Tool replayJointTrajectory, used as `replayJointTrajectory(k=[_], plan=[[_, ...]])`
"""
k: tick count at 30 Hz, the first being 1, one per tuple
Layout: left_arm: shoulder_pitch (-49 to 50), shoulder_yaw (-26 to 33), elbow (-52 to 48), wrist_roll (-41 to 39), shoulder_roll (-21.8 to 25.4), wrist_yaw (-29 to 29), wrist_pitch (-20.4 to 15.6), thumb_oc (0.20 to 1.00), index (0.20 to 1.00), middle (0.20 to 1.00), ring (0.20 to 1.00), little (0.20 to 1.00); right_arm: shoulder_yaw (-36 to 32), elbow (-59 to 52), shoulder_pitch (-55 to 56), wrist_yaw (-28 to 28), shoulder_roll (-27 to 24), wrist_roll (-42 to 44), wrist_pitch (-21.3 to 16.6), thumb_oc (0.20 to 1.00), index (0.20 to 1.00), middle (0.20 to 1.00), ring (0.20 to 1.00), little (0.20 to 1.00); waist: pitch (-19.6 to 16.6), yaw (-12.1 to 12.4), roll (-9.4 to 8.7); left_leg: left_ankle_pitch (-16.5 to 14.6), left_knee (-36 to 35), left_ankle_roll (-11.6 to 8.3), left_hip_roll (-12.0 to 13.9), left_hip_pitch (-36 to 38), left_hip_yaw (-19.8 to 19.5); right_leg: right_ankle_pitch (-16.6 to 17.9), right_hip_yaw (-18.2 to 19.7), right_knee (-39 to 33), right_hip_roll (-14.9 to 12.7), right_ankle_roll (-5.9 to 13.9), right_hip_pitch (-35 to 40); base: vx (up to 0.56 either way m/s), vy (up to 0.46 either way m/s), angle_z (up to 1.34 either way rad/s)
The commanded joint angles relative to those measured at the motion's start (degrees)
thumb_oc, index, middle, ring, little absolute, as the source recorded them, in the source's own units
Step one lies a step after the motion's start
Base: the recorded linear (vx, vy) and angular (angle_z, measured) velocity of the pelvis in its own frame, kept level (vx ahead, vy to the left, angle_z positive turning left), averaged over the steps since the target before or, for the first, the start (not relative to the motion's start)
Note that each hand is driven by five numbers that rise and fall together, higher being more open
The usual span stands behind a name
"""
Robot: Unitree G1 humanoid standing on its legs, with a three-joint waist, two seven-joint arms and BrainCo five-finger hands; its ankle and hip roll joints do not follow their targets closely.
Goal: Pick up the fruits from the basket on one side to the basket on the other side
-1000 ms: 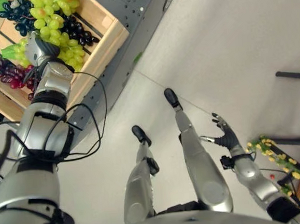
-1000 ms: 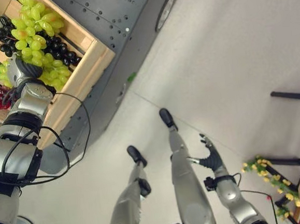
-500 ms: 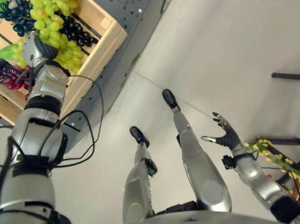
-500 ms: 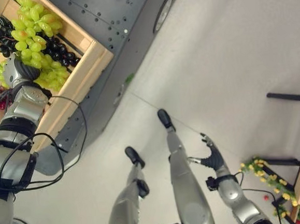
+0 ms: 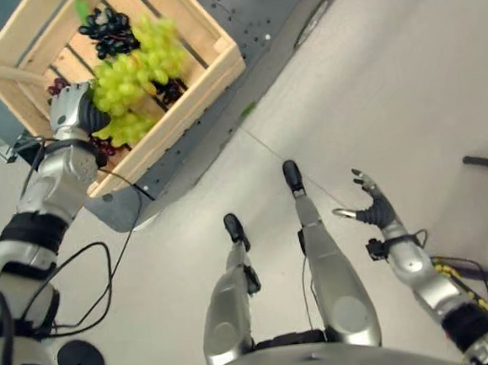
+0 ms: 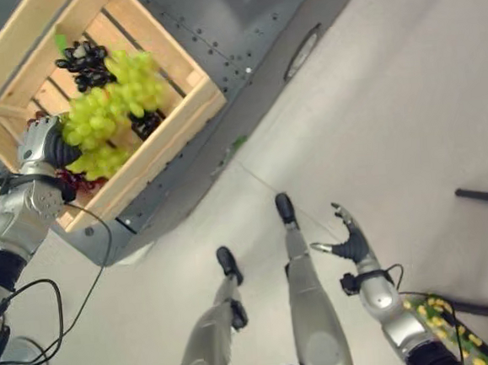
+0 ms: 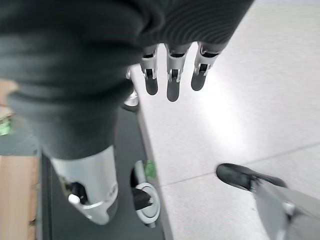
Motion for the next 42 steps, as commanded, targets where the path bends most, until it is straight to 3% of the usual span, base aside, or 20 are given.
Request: replayJointTrajectory(k=[1,9,15,21,27,34,37,42], plan=[[-0.12,5.14,-2.58,3.51,7.76,-1.34,-0.85,0.2,0.2,0.2,0.2,0.2,-3.12,-0.76,1.29,1.58,-2.04,-1.63,-0.41,1.0,1.0,1.0,1.0,1.0,-1.21,0.84,3.06,3.5,0.08,0.65,-0.63,-2.34,-3.44,-11.74,-3.49,0.96,0.23,6.95,9.23,-0.01,-0.022,0.21],[5.84,9.1,-10.49,6.93,13.36,-6.13,-2.52,0.2,0.2,0.2,0.2,0.2,-4.39,-2.27,-0.59,4.15,-3.75,-3.62,0.31,1.0,1.0,1.0,1.0,1.0,-3.55,2.66,4.26,2.83,0.08,1.15,-0.63,1.01,-4.95,-13.43,-5.8,0.96,0.62,6.49,13.5,0.02,-0.016,0.22],[6.93,10.43,-13.67,8.6,14.65,-6.38,-3.23,0.2,0.2,0.2,0.2,0.2,-4.21,-3.1,-3.11,4.63,-4.47,-4.82,0.57,1.0,1.0,1.0,1.0,1.0,-5.13,3.66,5.19,2.34,0.08,1.56,-0.92,2.76,-5.8,-14.38,-6.84,1.03,0.76,6.05,15.72,0.01,0.011,0.12],[13.01,15.74,-19.39,10.55,16.65,-7.86,-3.71,0.2,0.2,0.2,0.2,0.2,-4.87,-2.39,-2.03,5.73,-4.01,-6.01,1.4,1.0,1.0,1.0,1.0,1.0,-6.64,4.65,5.97,1.88,0.08,1.74,-1.03,3.31,-6.61,-15.03,-7.52,0.89,0.72,5.82,16.96,0.02,0.009,0.1],[15.63,18.45,-22.96,11.15,16.13,-9.19,-4.46,0.2,0.2,0.2,0.2,0.2,-4.29,-3.99,-2.93,6.9,-4.15,-7.99,1.83,1.0,1.0,1.0,1.0,1.0,-8.16,4.94,6.78,1.53,0.08,1.73,-1.0,3.92,-7.1,-15.77,-7.91,0.84,0.92,5.58,17.89,0.03,0.014,0.1],[11.74,14.37,-24.4,11.7,14.54,-9.89,-4.4,0.2,0.2,0.2,0.2,0.2,0.29,-7.78,-12.4,8.14,-4.4,-8.47,2.84,1.0,1.0,1.0,1.0,1.0,-9.25,5.25,7.69,1.27,0.09,1.73,-0.98,4.64,-7.55,-16.03,-8.14,0.8,0.92,5.42,18.67,0.01,0.007,0.02],[6.39,10.65,-25.56,12.19,13.8,-9.64,-3.66,0.2,0.2,0.2,0.2,0.2,5.28,-8.93,-21.89,9.31,-2.39,-9.5,5.88,1.0,1.0,1.0,1.0,1.0,-10.17,6.27,8.41,1.23,0.14,1.86,-0.97,5.1,-7.79,-16.14,-8.24,0.78,1.03,5.17,19.39,0.0,0.0,0.0],[3.8,9.2,-26.67,12.19,13.58,-9.32,-3.25,0.2,0.2,0.2,0.2,0.2,8.74,-6.84,-27.46,10.33,0.35,-7.57,7.05,1.0,1.0,1.0,1.0,1.0,-10.55,7.02,8.5,1.15,0.16,1.9,-0.96,5.41,-7.89,-16.21,-8.17,0.75,1.12,5.0,19.85,0.0,0.0,0.0]])
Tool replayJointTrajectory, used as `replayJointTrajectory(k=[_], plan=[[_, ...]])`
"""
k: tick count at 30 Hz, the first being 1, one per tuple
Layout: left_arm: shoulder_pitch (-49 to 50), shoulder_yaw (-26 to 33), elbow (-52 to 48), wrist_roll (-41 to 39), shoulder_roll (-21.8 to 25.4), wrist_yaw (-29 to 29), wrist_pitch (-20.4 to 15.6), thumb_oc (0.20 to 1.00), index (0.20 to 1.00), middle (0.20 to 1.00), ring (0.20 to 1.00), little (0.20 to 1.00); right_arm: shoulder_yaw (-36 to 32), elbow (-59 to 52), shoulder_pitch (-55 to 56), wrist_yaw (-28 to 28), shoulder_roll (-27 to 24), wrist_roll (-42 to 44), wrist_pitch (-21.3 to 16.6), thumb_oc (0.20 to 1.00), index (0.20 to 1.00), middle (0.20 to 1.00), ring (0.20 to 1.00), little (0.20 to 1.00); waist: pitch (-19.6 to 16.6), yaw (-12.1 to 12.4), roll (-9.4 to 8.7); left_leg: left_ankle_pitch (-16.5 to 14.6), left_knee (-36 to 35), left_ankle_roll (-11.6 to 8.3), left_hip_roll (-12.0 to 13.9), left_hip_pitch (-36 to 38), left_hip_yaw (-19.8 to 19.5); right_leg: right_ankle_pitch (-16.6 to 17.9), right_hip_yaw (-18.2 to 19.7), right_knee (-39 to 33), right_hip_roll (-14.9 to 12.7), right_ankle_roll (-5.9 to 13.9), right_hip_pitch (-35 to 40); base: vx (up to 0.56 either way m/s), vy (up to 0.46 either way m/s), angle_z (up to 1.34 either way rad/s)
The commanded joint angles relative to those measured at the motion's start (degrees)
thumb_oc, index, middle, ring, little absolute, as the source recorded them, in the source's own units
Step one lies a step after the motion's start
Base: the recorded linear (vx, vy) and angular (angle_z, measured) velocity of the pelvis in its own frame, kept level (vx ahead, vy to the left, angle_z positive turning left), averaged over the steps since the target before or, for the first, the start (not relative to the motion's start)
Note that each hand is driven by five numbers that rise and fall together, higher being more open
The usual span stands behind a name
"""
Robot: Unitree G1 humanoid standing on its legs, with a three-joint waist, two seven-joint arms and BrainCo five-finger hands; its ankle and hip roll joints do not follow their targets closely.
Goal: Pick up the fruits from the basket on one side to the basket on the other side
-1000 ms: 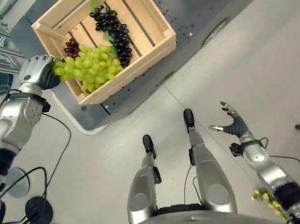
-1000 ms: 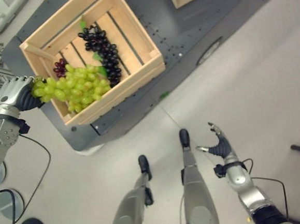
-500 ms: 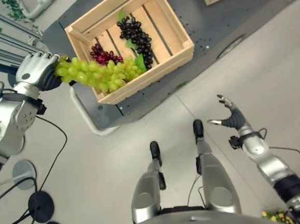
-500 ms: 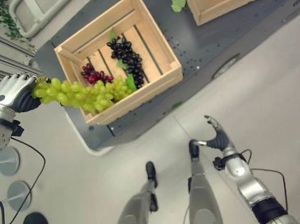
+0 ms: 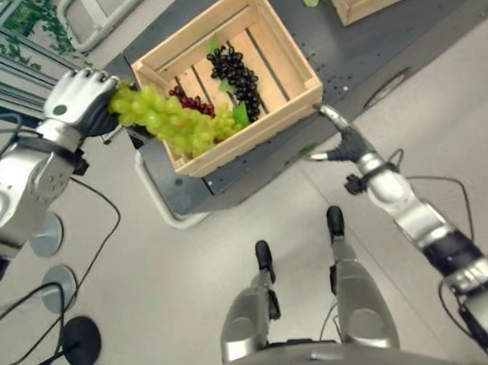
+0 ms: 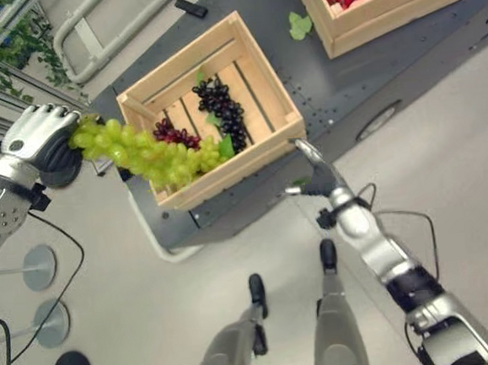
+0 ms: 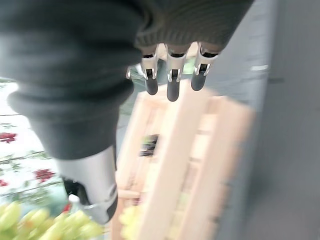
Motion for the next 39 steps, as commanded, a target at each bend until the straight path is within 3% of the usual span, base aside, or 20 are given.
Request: replayJointTrajectory(k=[1,14,23,28,39], plan=[[-6.54,-1.1,1.31,1.15,0.45,2.09,1.72,0.2,0.2,0.2,0.2,0.2,5.14,0.82,-2.55,1.5,2.29,0.36,0.04,1.0,1.0,1.0,1.0,1.0,-5.55,0.48,1.22,0.78,0.17,1.8,-1.7,-3.68,-2.07,-12.84,0.06,0.75,2.13,4.98,6.3,0.0,0.0,0.0],[-12.12,-6.31,-0.49,2.57,-6.93,3.0,1.9,0.2,0.2,0.2,0.2,0.2,13.89,11.91,-8.37,2.2,14.31,3.48,0.99,1.0,1.0,1.0,1.0,1.0,-8.14,1.79,1.42,0.41,0.23,1.86,-1.73,-2.83,-3.3,-13.53,-0.64,0.63,2.25,4.48,8.14,0.01,0.001,0.03],[-15.14,-10.14,-0.63,2.98,-10.3,2.62,1.4,0.2,0.2,0.2,0.2,0.2,16.59,14.85,-13.14,1.07,18.31,4.42,0.45,1.0,1.0,1.0,1.0,1.0,-9.37,2.33,1.2,0.43,0.17,1.77,-1.67,-3.12,-3.65,-13.55,-1.01,0.58,2.29,4.52,8.15,0.0,-0.001,0.01],[-12.39,-8.04,-0.59,3.58,-9.85,2.63,1.98,0.2,0.2,0.2,0.2,0.2,15.46,12.39,-10.62,1.57,17.64,6.14,0.28,1.0,1.0,1.0,1.0,1.0,-9.38,2.26,0.81,0.41,0.15,1.79,-1.58,-3.26,-3.68,-13.52,-1.11,0.55,2.34,4.56,8.08,0.0,0.0,0.0],[-2.54,0.12,0.64,8.24,-10.54,1.53,3.65,0.2,0.2,0.2,0.2,0.2,4.71,-6.02,1.66,3.42,8.17,9.03,-0.08,1.0,1.0,1.0,1.0,1.0,-9.25,0.64,-1.21,-0.13,0.16,1.71,-1.18,-2.83,-3.3,-13.78,-1.4,0.58,2.59,4.62,8.33,0.01,-0.003,0.01]])
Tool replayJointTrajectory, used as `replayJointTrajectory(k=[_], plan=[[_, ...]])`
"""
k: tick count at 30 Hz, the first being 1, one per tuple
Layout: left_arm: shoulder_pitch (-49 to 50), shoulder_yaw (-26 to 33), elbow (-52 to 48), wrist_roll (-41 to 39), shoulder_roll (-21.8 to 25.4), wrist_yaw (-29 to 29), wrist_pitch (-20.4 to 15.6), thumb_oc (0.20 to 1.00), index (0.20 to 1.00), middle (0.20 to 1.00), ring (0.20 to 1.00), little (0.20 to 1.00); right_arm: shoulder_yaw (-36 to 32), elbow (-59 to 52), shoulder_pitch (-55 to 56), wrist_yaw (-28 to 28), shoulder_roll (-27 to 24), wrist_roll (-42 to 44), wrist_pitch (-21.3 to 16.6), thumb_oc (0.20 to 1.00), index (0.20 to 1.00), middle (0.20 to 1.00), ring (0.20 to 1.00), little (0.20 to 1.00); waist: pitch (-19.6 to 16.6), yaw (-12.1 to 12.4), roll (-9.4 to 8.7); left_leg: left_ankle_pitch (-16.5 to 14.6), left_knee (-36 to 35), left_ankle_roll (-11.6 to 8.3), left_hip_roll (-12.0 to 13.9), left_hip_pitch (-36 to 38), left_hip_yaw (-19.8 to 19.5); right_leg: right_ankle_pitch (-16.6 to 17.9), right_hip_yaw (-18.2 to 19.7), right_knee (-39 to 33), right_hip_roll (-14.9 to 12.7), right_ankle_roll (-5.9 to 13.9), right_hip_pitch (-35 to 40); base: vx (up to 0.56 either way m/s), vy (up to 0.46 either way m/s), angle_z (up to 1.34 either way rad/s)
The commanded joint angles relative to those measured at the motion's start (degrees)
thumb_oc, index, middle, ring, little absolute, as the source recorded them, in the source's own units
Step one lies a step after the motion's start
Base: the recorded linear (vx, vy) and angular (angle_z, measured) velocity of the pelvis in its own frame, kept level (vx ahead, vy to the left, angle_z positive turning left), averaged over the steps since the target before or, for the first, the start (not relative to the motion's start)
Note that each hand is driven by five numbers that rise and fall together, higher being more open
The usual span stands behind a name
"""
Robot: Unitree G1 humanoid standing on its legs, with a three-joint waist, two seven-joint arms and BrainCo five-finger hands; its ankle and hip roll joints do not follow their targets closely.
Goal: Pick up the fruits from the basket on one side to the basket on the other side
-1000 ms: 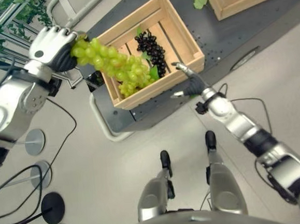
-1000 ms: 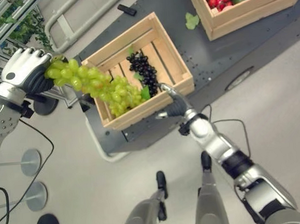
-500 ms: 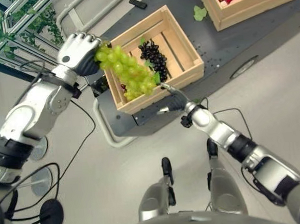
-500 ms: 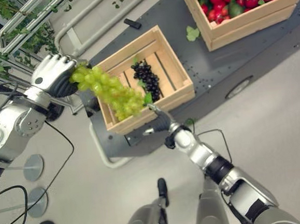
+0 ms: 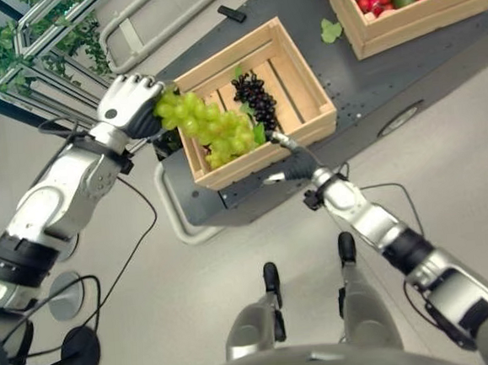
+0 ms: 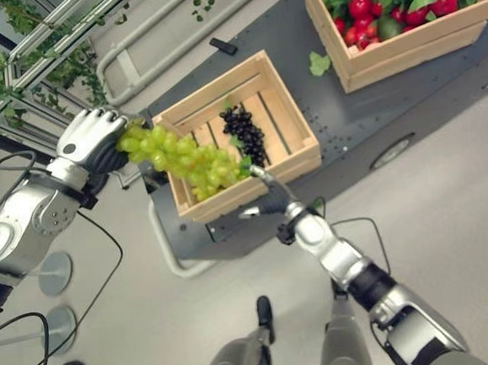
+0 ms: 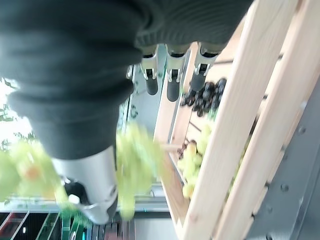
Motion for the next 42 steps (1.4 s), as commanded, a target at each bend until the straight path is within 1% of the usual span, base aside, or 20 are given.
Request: replayJointTrajectory(k=[1,8,13,17,22,27,30,34,40,42], plan=[[-1.27,5.06,1.04,2.2,-0.13,1.31,1.79,0.2,0.2,0.2,0.2,0.2,-2.06,-6.83,0.25,0.99,2.53,1.91,-3.47,1.0,1.0,1.0,1.0,1.0,-3.31,-0.93,-1.85,0.26,0.15,1.79,-1.53,-3.8,-1.78,-12.75,-0.21,0.58,2.18,4.38,6.56,0.0,0.0,0.0],[4.04,9.03,0.37,3.75,-1.52,0.24,2.23,0.2,0.2,0.2,0.2,0.2,-5.51,-13.47,3.73,2.45,0.62,2.17,-3.28,1.0,1.0,1.0,1.0,1.0,-3.26,-1.44,-2.62,0.16,0.23,1.79,-1.26,-3.4,-1.36,-12.98,0.22,0.56,2.36,4.19,6.8,0.0,0.0,0.0],[5.55,9.8,0.52,4.59,-2.73,-0.13,2.77,0.2,0.2,0.2,0.2,0.2,-6.73,-15.13,5.29,3.07,0.13,2.39,-2.86,1.0,1.0,1.0,1.0,1.0,-3.32,-1.68,-3.14,0.01,0.24,1.81,-1.15,-3.14,-1.29,-13.16,0.23,0.55,2.41,4.14,7.19,0.0,0.0,0.0],[5.5,9.77,-0.63,5.15,-3.43,-0.71,2.59,0.2,0.2,0.2,0.2,0.2,-5.51,-12.96,3.57,4.08,-0.01,-0.49,-1.19,1.0,1.0,1.0,1.0,1.0,-3.73,-1.38,-3.52,-0.07,0.3,1.81,-1.05,-2.86,-1.42,-13.36,0.09,0.53,2.57,3.98,7.54,0.0,0.0,0.0],[5.2,9.01,-2.29,5.62,-4.74,-1.25,2.14,0.2,0.2,0.2,0.2,0.2,-3.56,-9.91,2.43,4.95,1.18,-1.45,-0.5,1.0,1.0,1.0,1.0,1.0,-4.04,-1.27,-3.62,-0.05,0.3,1.8,-1.0,-2.69,-1.67,-13.45,0.04,0.52,2.58,3.85,7.85,0.0,0.0,0.0],[3.89,7.85,-4.11,5.79,-5.84,-1.52,1.7,0.2,0.2,0.2,0.2,0.2,-1.4,-6.01,1.15,4.52,2.64,-4.5,-0.18,1.0,1.0,1.0,1.0,1.0,-4.27,-1.0,-3.13,0.03,0.25,1.85,-1.11,-2.69,-1.91,-13.47,-0.1,0.46,2.48,3.84,8.03,0.0,0.0,0.0],[3.3,7.25,-4.4,5.68,-6.29,-1.53,1.51,0.2,0.2,0.2,0.2,0.2,-1.01,-5.57,1.15,4.28,3.3,-4.47,-0.21,1.0,1.0,1.0,1.0,1.0,-4.32,-1.02,-2.96,0.05,0.24,1.87,-1.16,-2.68,-1.96,-13.46,-0.15,0.46,2.42,3.85,8.0,0.0,0.0,0.0],[2.97,6.39,-3.79,5.14,-7.68,-1.13,1.47,0.2,0.2,0.2,0.2,0.2,-0.97,-5.94,1.86,4.01,4.76,0.07,-0.69,1.0,1.0,1.0,1.0,1.0,-4.39,-1.27,-2.81,0.05,0.17,1.83,-1.14,-2.76,-1.93,-13.23,-0.11,0.41,2.22,3.98,7.74,0.0,0.0,0.0],[1.33,4.99,-3.16,6.21,-8.61,-0.77,2.01,0.2,0.2,0.2,0.2,0.2,1.68,-4.3,-0.68,4.57,5.74,-3.15,0.22,1.0,1.0,1.0,1.0,1.0,-4.65,-1.08,-2.9,-0.06,0.18,1.86,-1.26,-2.56,-1.71,-13.33,0.05,0.39,2.28,3.96,8.03,0.0,0.0,0.0],[1.11,4.86,-3.59,6.81,-9.06,-0.44,2.25,0.2,0.2,0.2,0.2,0.2,1.92,-3.95,-0.72,4.0,6.13,-3.85,0.21,1.0,1.0,1.0,1.0,1.0,-4.79,-1.07,-2.95,-0.09,0.19,1.9,-1.28,-2.51,-1.77,-13.38,0.03,0.38,2.25,3.91,8.11,0.0,0.0,0.0]])
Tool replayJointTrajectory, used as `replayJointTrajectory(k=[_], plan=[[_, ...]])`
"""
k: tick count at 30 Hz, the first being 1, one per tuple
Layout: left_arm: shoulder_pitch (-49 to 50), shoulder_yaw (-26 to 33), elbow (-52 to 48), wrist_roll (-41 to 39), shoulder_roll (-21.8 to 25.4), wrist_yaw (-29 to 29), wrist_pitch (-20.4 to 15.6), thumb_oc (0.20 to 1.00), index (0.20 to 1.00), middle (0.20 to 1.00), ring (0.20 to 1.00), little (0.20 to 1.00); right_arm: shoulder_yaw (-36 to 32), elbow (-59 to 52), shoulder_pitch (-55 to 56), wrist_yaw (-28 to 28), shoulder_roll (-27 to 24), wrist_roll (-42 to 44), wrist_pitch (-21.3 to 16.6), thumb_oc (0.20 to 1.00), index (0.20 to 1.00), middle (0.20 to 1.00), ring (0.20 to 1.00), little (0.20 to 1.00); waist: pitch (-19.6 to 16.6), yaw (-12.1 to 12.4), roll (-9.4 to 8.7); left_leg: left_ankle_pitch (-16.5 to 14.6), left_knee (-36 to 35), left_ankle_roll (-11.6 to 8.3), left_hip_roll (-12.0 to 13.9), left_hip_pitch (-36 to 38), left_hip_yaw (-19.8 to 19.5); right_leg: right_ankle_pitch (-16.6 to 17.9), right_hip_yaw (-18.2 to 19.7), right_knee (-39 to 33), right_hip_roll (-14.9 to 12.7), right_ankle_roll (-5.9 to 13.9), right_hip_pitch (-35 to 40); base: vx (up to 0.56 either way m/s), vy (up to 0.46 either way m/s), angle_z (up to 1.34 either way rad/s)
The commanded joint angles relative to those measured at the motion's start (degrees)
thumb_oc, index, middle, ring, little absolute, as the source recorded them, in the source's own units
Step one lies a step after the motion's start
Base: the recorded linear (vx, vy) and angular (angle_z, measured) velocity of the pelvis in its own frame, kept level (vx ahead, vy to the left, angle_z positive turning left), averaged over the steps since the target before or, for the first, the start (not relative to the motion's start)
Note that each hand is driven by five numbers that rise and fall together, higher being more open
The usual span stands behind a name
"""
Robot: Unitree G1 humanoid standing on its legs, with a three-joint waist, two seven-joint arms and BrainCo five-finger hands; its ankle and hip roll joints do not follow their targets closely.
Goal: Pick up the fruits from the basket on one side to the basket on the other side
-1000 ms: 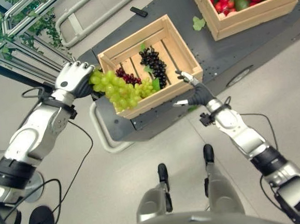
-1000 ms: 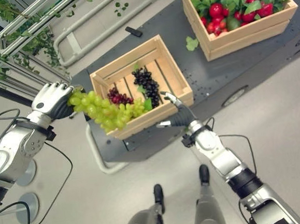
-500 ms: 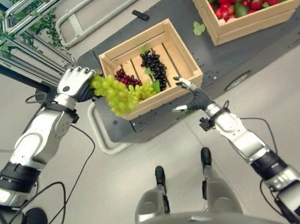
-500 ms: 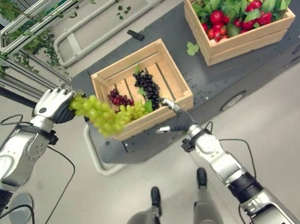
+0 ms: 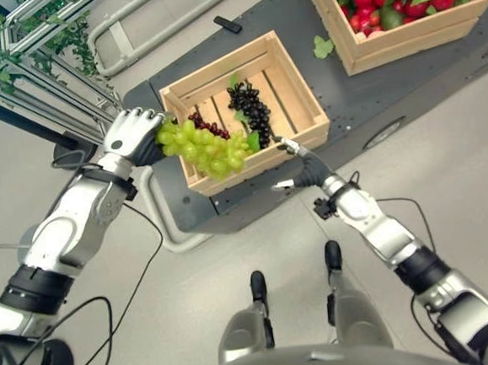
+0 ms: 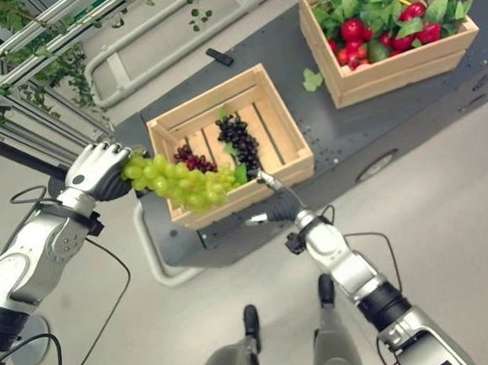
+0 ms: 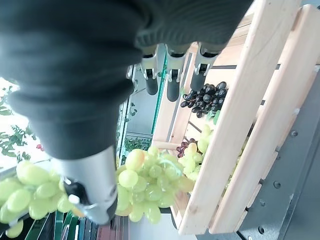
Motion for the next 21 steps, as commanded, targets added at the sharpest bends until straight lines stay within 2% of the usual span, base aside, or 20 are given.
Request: replayJointTrajectory(k=[1,8,17,21], plan=[[-6.75,-1.05,-1.51,2.0,-2.34,2.95,1.19,0.2,0.2,0.2,0.2,0.2,2.34,-0.22,-3.46,-1.01,2.97,-1.99,-2.22,1.0,1.0,1.0,1.0,1.0,-3.64,-0.93,1.06,0.3,0.18,1.92,-1.45,-3.69,-1.89,-12.91,0.01,0.39,2.09,3.67,7.06,0.0,0.0,0.0],[-5.88,-0.74,-3.24,2.17,-4.2,4.13,1.39,0.2,0.2,0.2,0.2,0.2,2.61,1.72,-2.71,-4.7,5.26,-2.2,-3.15,1.0,1.0,1.0,1.0,1.0,-3.88,-0.83,1.27,0.26,0.17,1.94,-1.38,-3.54,-1.87,-13.0,-0.18,0.37,2.02,3.67,7.27,0.0,0.0,0.0],[-3.9,0.73,-3.58,0.93,-4.42,4.79,0.88,0.2,0.2,0.2,0.2,0.2,4.04,1.64,-1.94,-3.32,6.85,4.29,-4.16,1.0,1.0,1.0,1.0,1.0,-4.08,-0.57,1.37,0.41,0.12,1.8,-1.28,-3.64,-1.94,-12.9,-0.38,0.34,1.92,3.76,7.15,0.0,0.0,0.0],[-4.28,0.73,-3.46,0.66,-4.08,4.71,0.97,0.2,0.2,0.2,0.2,0.2,4.28,2.07,-2.53,-3.54,5.94,0.39,-2.83,1.0,1.0,1.0,1.0,1.0,-4.23,-0.73,1.1,0.43,0.11,1.73,-1.31,-3.67,-1.94,-12.9,-0.46,0.32,1.96,3.79,7.22,0.0,0.0,0.0]])
